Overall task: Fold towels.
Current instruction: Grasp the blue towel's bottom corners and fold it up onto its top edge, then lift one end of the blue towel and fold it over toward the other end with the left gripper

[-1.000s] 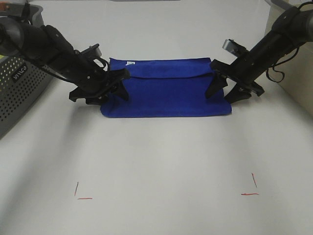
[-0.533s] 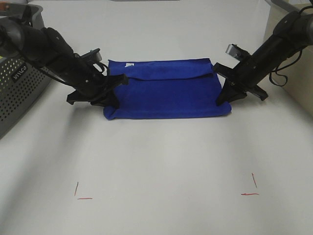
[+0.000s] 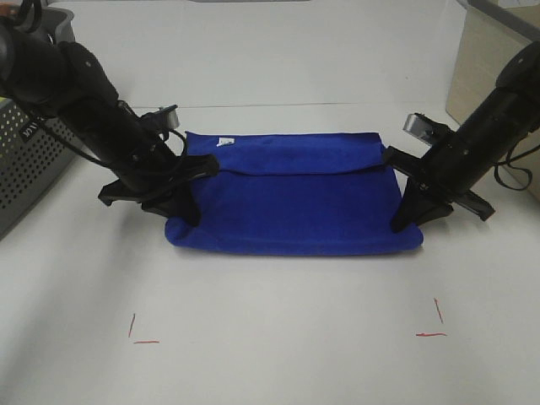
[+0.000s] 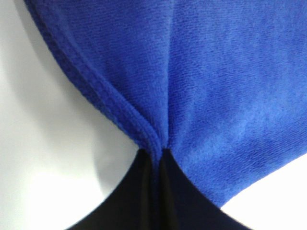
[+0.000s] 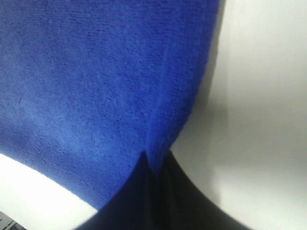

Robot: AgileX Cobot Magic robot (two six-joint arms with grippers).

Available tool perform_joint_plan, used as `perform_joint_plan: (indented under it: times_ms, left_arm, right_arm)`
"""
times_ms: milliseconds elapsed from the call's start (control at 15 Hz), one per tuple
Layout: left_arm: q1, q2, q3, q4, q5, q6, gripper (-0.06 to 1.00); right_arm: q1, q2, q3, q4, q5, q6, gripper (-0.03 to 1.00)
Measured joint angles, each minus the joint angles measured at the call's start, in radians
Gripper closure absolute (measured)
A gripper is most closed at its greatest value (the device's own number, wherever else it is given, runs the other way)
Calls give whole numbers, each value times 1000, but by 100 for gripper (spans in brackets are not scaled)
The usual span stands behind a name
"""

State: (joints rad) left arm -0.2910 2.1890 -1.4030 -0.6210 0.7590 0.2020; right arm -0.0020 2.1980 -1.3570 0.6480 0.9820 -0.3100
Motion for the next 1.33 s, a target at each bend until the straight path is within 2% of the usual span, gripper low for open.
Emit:
perform_joint_plan:
  times_ms: [133, 333, 600, 933, 1133, 1333]
  left_arm:
    - [-3, -42, 55, 1, 5, 0, 93]
    - [-3, -87, 38, 1, -2, -30, 93]
    - [2, -63, -96, 2, -52, -100, 93]
    - [77, 9, -223, 0, -136, -107, 93]
    - [87, 82, -325, 0, -179, -107, 93]
    - [87, 185, -420, -3, -188, -106, 93]
  right_arm:
    - [0, -56, 61, 12, -12, -23, 97]
    - [0, -95, 33, 22, -20, -26, 97]
    - [0, -65, -147, 22, -30, -16, 97]
    - [0, 81, -394, 25, -26, 27, 97]
    - [3, 170, -523, 29, -27, 29, 97]
    - [3, 234, -565, 29, -52, 31, 97]
